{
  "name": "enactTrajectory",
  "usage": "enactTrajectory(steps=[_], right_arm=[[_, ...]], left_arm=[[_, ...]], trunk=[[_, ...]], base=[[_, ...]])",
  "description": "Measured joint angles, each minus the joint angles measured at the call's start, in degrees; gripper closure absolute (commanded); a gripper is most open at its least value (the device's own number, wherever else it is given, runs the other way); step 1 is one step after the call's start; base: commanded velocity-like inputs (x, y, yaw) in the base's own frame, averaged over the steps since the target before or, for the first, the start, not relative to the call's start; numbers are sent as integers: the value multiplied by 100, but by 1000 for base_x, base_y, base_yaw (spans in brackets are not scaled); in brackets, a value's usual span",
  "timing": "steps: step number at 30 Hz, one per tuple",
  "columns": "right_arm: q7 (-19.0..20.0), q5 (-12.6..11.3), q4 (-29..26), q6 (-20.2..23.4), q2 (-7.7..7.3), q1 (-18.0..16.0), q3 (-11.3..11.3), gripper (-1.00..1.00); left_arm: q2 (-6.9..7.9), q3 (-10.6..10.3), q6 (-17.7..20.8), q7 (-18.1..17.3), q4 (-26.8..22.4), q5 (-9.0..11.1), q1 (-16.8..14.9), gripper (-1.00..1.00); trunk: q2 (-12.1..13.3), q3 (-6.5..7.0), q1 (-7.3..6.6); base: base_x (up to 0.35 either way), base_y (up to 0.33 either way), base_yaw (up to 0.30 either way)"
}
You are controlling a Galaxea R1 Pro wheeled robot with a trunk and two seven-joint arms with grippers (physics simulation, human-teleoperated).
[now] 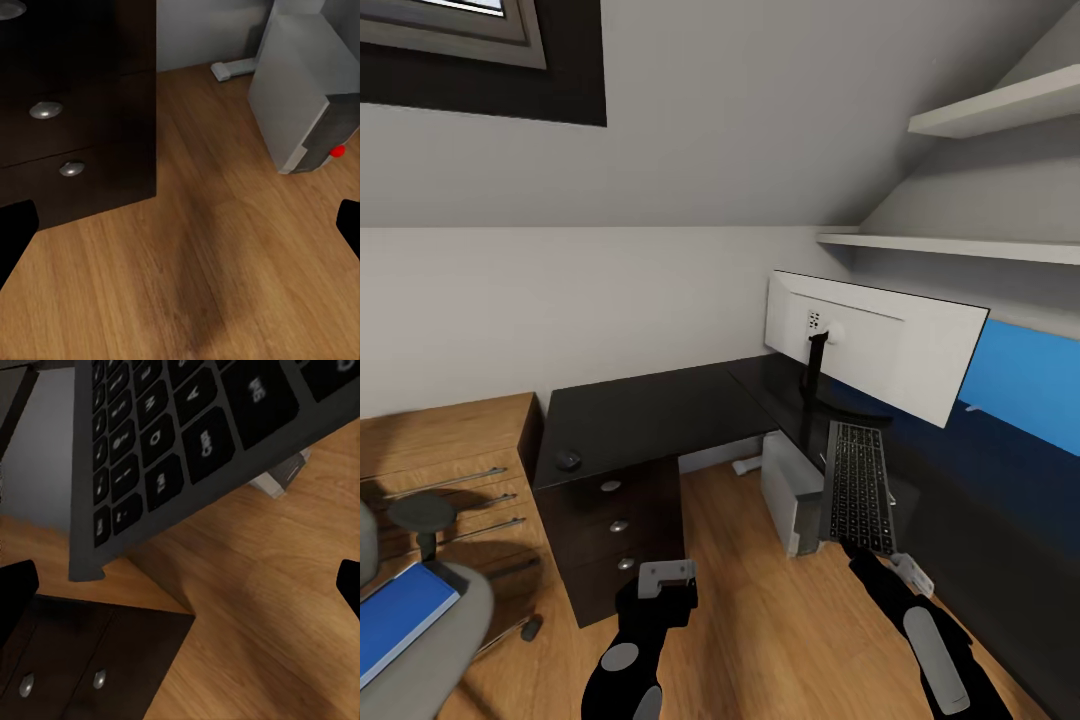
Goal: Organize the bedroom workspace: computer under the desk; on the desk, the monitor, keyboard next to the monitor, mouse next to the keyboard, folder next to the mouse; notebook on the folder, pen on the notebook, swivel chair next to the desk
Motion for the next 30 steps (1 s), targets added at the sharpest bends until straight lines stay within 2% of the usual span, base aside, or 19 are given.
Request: enactTrajectory(steps=[9,30], right_arm=[[184,0,-2,-3,1,0,-99,-100],[220,1,-2,-12,-21,0,-147,-100]], left_arm=[[-5,0,0,1,0,0,0,-100],[0,0,0,1,0,0,0,-100]], trunk=[[0,0,0],[0,0,0]], base=[[0,0,0],[0,0,0]])
